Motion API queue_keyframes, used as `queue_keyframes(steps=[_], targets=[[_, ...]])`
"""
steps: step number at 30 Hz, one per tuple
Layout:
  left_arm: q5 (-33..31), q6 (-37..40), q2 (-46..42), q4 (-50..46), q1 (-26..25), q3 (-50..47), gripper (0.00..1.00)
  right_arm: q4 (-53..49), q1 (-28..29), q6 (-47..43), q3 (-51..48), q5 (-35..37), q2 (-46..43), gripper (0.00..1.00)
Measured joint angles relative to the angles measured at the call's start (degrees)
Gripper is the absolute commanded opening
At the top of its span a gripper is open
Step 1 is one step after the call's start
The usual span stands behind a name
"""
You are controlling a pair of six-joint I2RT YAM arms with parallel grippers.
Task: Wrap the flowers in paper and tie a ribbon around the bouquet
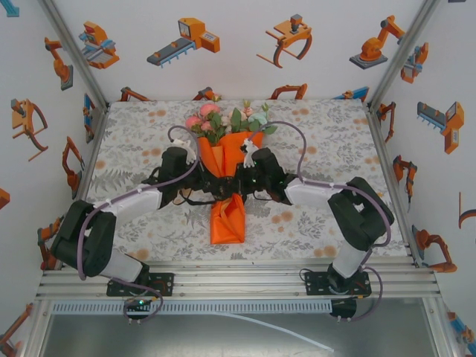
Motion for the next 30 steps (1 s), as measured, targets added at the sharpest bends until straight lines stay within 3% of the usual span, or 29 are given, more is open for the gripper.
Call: queue_keyframes(steps=[5, 9, 11, 14, 17, 21, 23, 30], targets=[[-1.38, 0.39, -0.24, -1.46, 0.79, -0.7, 0.0, -0.11, -0.74, 0.02, -1.51, 3.26, -1.62, 0.22], [-0.94, 0.74, -0.24, -1.62, 1.03, -0.72, 0.01, -0.09, -0.76, -0.07, -1.51, 3.41, -1.62, 0.16], [1.07, 0.92, -0.24, -0.46, 1.07, -0.74, 0.17, -0.07, -0.76, 0.0, -1.51, 2.93, -1.62, 0.15], [4.52, 0.13, -0.22, 2.43, 0.94, -0.76, 0.25, 0.33, -0.76, 0.0, -1.51, 2.51, -1.62, 0.11], [5.99, -1.49, -0.22, 4.7, 0.55, -0.76, 0.51, 0.96, -0.76, 0.02, -1.51, 2.25, -1.62, 0.1], [6.62, -3.93, 0.31, 6.73, 0.11, -0.76, 0.58, 1.16, -0.76, 0.02, -1.51, 1.79, -1.62, 0.08], [6.97, -4.85, 1.31, 7.82, -0.13, -0.76, 0.56, 1.16, -0.76, 0.0, -1.51, 1.4, -1.62, 0.08], [8.31, -7.17, 5.22, 9.35, -1.73, -0.76, 0.27, 1.09, -0.76, 0.0, -1.44, 0.57, -1.6, 0.08]])
